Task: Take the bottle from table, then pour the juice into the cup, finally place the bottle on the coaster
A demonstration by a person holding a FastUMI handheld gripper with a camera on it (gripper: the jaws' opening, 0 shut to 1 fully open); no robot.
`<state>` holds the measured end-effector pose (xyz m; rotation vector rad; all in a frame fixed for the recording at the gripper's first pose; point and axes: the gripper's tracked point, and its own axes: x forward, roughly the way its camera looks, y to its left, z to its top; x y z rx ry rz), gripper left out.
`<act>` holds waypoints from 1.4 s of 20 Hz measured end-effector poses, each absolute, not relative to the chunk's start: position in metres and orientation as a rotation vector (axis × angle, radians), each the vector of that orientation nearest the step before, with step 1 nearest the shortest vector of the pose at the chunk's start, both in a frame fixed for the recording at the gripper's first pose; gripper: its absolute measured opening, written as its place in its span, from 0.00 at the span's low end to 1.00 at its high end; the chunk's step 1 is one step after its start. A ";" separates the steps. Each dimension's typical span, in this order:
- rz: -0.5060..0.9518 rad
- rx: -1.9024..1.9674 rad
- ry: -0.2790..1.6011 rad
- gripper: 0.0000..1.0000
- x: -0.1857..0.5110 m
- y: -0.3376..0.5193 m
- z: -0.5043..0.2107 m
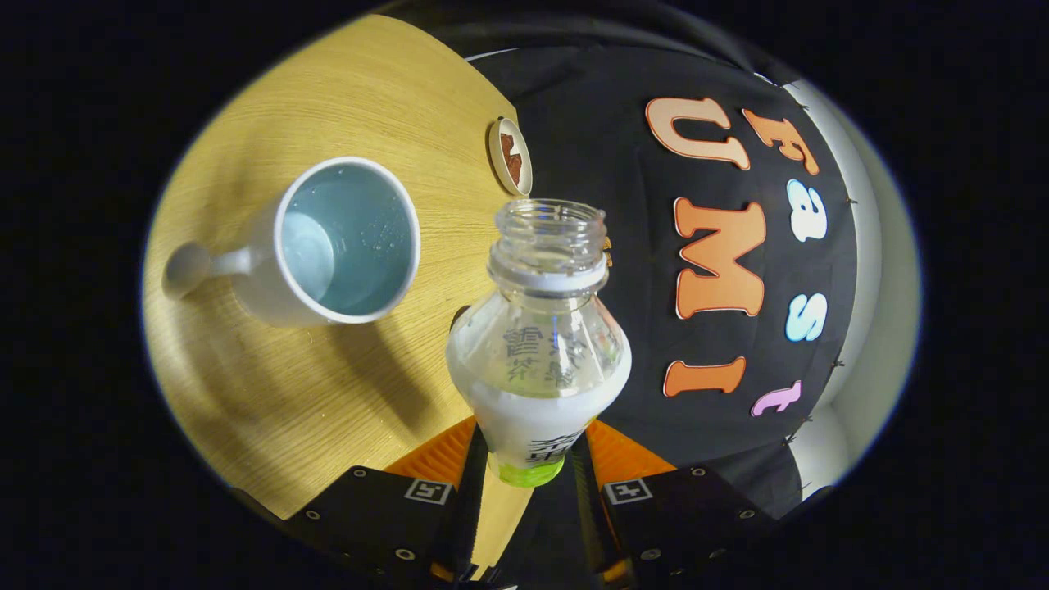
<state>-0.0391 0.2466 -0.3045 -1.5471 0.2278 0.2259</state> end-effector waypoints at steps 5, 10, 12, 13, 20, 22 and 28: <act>0.230 -1.626 0.214 0.53 -0.037 0.244 -0.299; 0.237 -1.687 0.192 0.53 -0.031 0.243 -0.294; 0.239 -1.713 0.181 0.53 -0.028 0.243 -0.290; 0.241 -1.723 0.180 0.53 -0.026 0.242 -0.289; 0.267 -1.778 0.168 0.53 -0.024 0.245 -0.283; 0.277 -1.790 0.159 0.53 -0.023 0.246 -0.283; 0.299 -1.831 0.140 0.53 -0.027 0.249 -0.282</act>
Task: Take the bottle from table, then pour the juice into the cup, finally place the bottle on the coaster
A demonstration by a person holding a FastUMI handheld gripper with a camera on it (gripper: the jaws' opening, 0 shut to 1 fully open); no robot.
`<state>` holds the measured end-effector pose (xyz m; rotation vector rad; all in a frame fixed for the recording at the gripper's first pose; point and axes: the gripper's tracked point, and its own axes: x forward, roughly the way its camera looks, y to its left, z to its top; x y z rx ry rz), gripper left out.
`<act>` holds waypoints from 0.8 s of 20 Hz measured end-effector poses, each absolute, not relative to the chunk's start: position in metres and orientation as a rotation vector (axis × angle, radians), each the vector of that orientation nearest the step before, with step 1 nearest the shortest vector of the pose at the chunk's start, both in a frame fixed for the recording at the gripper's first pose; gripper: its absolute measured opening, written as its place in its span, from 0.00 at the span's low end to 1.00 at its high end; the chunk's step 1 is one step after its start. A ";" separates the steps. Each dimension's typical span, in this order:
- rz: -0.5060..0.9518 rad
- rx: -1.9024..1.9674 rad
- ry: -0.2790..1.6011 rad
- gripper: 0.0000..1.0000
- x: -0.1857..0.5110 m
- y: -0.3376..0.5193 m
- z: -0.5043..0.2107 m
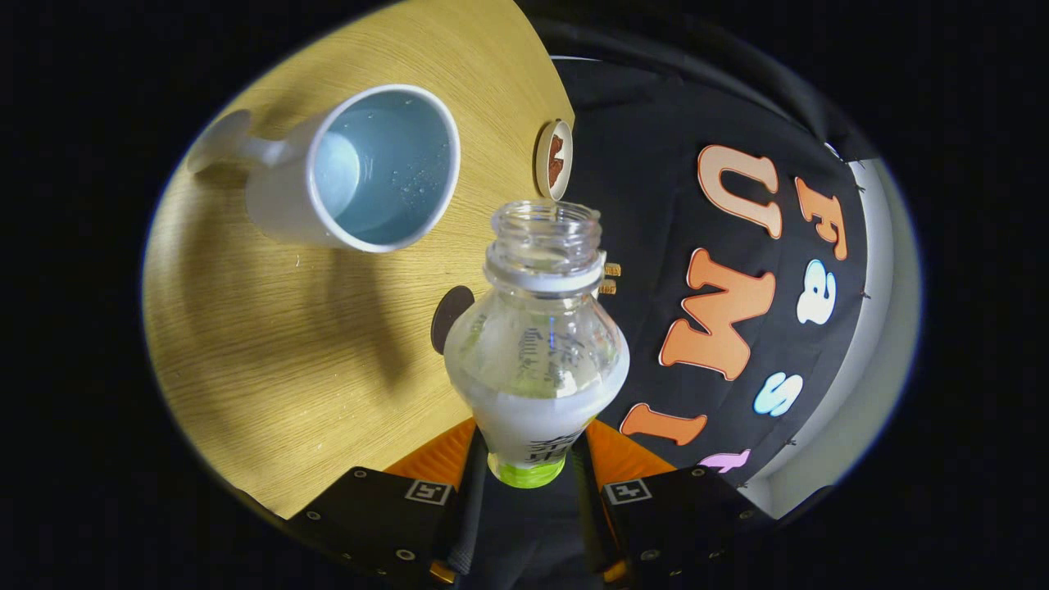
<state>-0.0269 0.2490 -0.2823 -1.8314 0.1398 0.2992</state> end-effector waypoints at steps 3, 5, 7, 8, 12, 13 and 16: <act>0.307 -1.852 0.128 0.53 -0.025 0.252 -0.280; 0.313 -1.863 0.123 0.53 -0.023 0.255 -0.280; 0.316 -1.874 0.117 0.53 -0.022 0.256 -0.278; 0.319 -1.881 0.113 0.53 -0.021 0.257 -0.277; 0.330 -1.912 0.094 0.53 -0.019 0.261 -0.277; 0.333 -1.916 0.093 0.53 -0.019 0.261 -0.276; 0.338 -1.930 0.087 0.53 -0.018 0.263 -0.275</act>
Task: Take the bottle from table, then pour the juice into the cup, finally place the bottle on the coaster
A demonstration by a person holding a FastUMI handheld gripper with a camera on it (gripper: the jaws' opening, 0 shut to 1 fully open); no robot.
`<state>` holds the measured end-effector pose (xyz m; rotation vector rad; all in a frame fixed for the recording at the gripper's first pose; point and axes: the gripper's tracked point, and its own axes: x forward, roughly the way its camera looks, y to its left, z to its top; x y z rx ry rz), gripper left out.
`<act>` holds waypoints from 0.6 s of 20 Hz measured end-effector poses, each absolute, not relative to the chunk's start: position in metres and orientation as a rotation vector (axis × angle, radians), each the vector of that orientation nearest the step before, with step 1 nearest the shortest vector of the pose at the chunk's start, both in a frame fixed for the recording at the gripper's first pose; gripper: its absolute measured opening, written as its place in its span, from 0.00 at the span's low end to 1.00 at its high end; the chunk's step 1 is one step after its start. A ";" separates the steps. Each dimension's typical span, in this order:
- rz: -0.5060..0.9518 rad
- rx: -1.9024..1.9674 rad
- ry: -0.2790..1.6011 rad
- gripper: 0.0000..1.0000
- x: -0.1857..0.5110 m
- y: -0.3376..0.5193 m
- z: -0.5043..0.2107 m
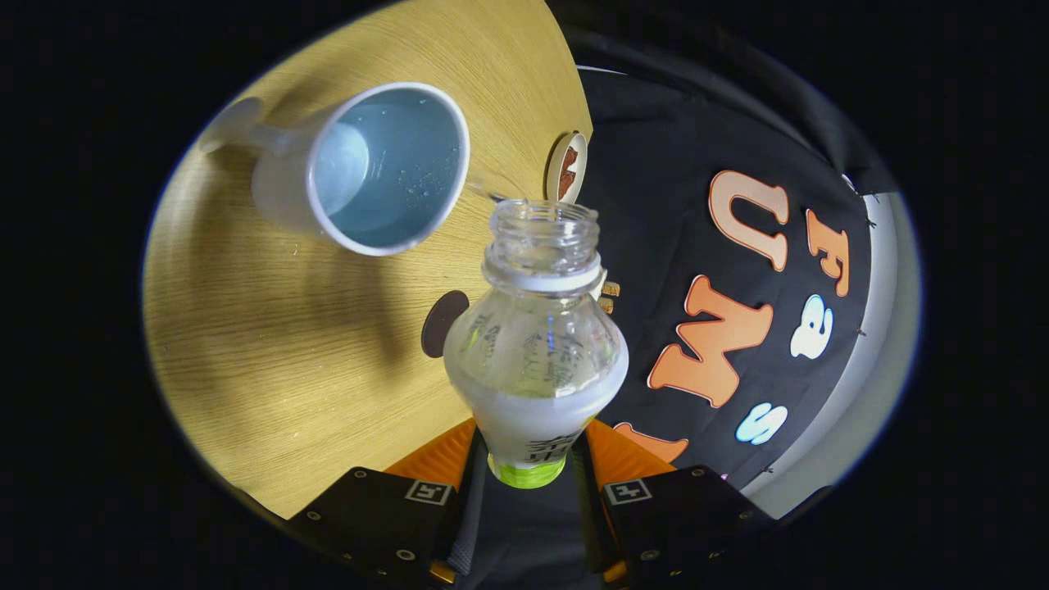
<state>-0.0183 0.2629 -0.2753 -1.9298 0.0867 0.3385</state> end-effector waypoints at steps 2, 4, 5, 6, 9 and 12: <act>0.342 -1.939 0.083 0.53 -0.018 0.264 -0.275; 0.345 -1.943 0.082 0.53 -0.018 0.264 -0.275; 0.345 -1.946 0.083 0.53 -0.018 0.263 -0.275; 0.346 -1.949 0.083 0.53 -0.017 0.263 -0.274; 0.344 -1.957 0.081 0.53 -0.015 0.262 -0.274; 0.343 -1.966 0.070 0.53 -0.012 0.262 -0.271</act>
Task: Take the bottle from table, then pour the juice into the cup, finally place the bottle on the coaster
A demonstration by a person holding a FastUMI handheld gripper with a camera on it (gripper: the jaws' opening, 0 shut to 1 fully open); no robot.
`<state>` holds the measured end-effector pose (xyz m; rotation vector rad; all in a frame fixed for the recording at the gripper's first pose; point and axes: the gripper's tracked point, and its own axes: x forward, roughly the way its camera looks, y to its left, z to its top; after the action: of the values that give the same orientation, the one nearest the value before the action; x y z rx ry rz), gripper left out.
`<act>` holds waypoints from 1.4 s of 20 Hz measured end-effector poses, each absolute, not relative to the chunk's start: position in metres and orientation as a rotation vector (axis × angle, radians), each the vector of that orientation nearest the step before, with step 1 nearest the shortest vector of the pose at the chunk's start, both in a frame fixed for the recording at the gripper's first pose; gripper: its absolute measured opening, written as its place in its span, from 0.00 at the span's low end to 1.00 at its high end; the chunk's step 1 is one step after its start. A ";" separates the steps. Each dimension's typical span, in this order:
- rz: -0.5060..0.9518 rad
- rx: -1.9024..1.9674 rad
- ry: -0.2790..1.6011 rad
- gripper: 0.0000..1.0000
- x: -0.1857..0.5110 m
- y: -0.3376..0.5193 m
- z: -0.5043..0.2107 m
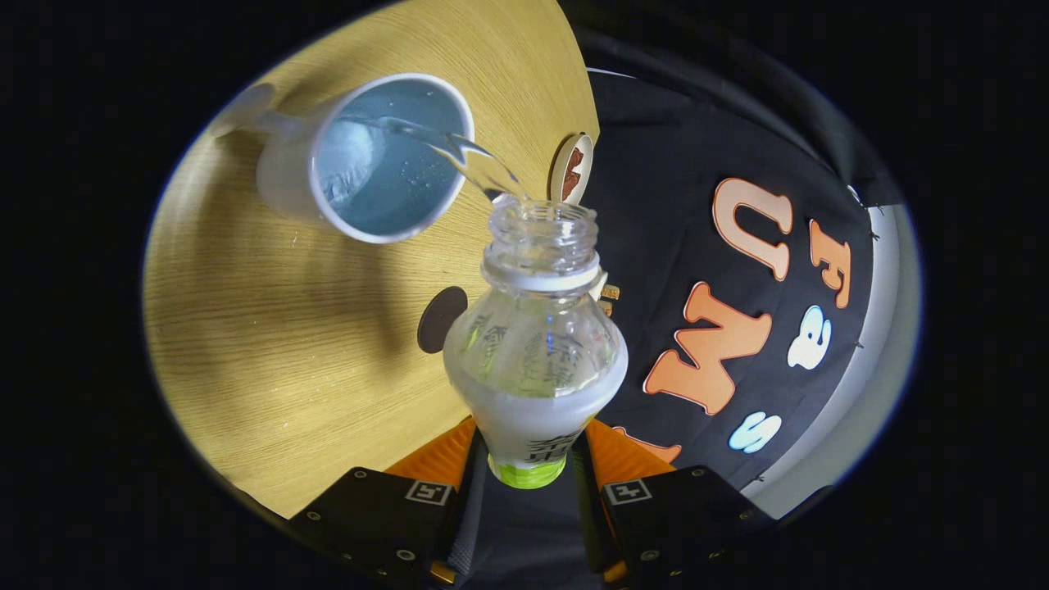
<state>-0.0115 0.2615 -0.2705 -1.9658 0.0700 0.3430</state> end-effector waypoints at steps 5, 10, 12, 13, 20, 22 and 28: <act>0.343 -1.979 0.061 0.53 -0.010 0.261 -0.271; 0.345 -1.996 0.062 0.53 -0.007 0.257 -0.274; 0.345 -2.004 0.057 0.53 -0.009 0.257 -0.274; 0.344 -2.008 0.054 0.53 -0.008 0.257 -0.274; 0.345 -2.028 0.035 0.53 -0.002 0.259 -0.268; 0.346 -2.034 0.033 0.53 -0.003 0.261 -0.268; 0.359 -2.048 0.030 0.53 -0.004 0.260 -0.270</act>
<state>-0.0035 0.2598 -0.2705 -2.0476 0.0302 0.3585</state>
